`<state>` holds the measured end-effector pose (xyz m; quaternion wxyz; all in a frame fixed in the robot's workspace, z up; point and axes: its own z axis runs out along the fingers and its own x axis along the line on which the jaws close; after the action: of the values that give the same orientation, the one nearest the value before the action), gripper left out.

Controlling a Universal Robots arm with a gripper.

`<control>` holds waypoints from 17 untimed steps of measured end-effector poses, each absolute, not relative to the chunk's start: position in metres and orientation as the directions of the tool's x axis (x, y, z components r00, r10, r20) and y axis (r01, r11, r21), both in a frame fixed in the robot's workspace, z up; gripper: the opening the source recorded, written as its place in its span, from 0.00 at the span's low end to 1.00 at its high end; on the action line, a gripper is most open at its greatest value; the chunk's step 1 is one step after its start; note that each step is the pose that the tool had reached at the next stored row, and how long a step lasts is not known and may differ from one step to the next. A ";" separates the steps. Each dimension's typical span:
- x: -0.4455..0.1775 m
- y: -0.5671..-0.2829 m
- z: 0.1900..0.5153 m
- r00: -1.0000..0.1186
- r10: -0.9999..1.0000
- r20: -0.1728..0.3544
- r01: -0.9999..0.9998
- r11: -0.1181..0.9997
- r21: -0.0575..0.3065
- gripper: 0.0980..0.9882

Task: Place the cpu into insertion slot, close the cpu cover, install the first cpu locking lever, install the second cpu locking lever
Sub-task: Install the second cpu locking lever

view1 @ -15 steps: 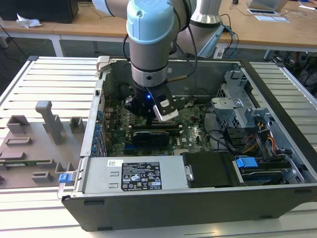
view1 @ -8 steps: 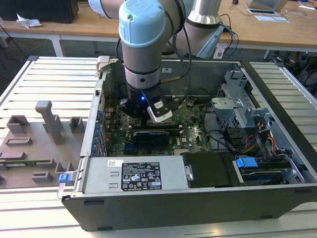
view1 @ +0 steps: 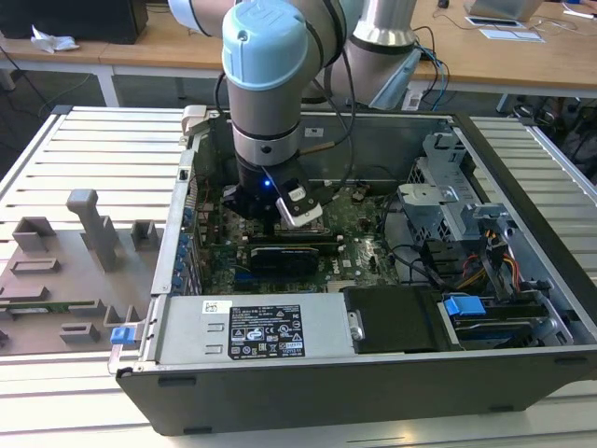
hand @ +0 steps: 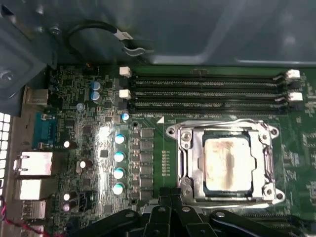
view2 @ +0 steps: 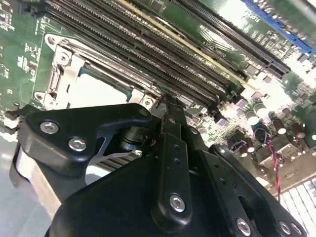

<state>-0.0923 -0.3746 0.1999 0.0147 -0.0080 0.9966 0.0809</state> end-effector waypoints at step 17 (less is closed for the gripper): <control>-0.091 -0.385 0.197 -0.999 -0.031 -0.030 -0.036 0.980 0.194 0.01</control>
<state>-0.0907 -0.3848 0.1972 0.0135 -0.0170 0.9950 0.0977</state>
